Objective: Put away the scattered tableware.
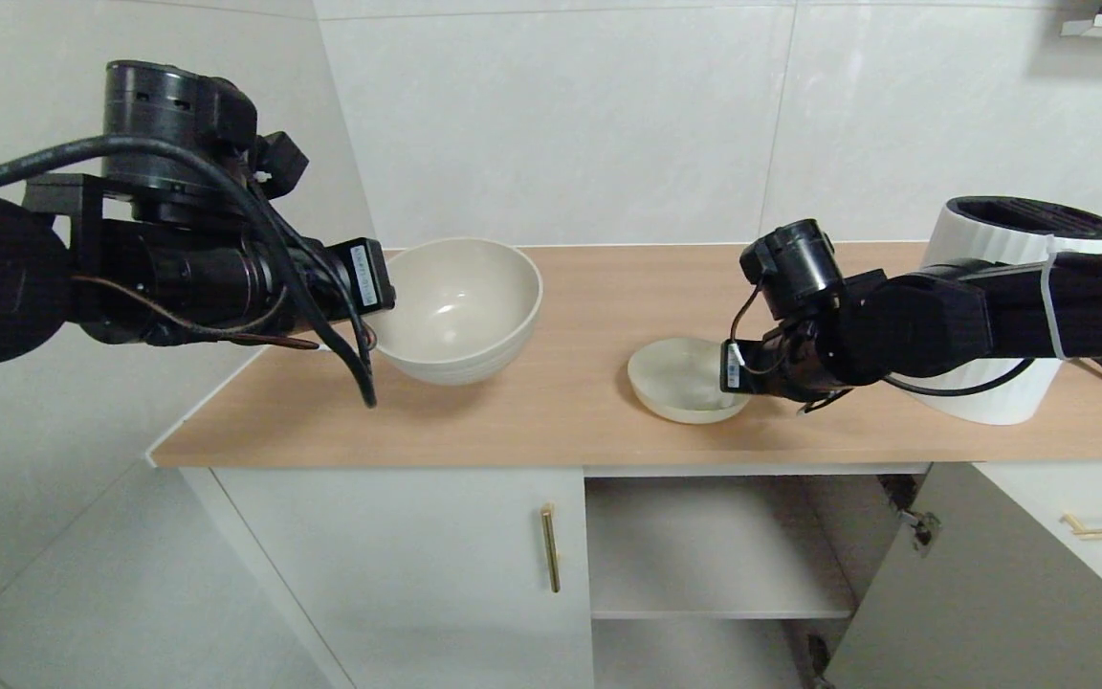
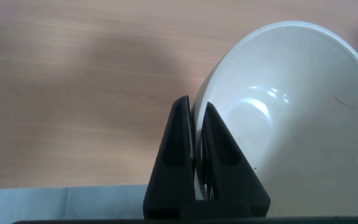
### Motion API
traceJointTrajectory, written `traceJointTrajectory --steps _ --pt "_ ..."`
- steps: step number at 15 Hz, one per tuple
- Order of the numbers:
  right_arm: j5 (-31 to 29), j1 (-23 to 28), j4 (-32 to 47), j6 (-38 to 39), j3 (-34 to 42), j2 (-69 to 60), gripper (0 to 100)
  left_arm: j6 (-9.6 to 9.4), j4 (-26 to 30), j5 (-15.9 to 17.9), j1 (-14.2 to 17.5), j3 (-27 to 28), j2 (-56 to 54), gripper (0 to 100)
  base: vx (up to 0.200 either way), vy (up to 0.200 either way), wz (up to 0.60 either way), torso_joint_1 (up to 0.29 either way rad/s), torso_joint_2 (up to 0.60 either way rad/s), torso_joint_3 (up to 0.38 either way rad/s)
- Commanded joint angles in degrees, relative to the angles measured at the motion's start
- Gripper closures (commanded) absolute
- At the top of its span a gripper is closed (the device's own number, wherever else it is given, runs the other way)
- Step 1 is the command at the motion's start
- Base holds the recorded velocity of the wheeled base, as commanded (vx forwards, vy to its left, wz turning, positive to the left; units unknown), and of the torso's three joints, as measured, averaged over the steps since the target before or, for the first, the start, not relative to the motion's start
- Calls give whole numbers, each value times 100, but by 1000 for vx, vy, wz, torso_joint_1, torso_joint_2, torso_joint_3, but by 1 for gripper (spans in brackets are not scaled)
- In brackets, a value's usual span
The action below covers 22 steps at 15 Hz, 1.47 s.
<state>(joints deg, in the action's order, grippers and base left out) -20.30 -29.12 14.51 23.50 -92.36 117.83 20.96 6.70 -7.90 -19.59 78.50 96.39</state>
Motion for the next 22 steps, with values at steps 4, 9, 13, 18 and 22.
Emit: traceJointTrajectory --steps 4,9,13,18,22 --pt "175 38 0 5 -2 11 100 5 -3 -1 -1 -10 -59 100 0 0 0 0 0 0" --pt "246 12 17 31 262 -630 100 -39 -3 8 -80 -256 -296 100 0 0 0 0 0 0" --pt "351 -225 17 278 587 -1280 100 -48 -3 -1 -335 -449 -604 100 0 0 0 0 0 0" --pt "298 -471 17 269 983 -1869 100 -320 -3 -19 -537 -686 -762 100 0 0 0 0 0 0" --pt "307 -471 17 269 974 -1808 100 -505 -3 -115 -537 -678 -753 100 0 0 0 0 0 0"
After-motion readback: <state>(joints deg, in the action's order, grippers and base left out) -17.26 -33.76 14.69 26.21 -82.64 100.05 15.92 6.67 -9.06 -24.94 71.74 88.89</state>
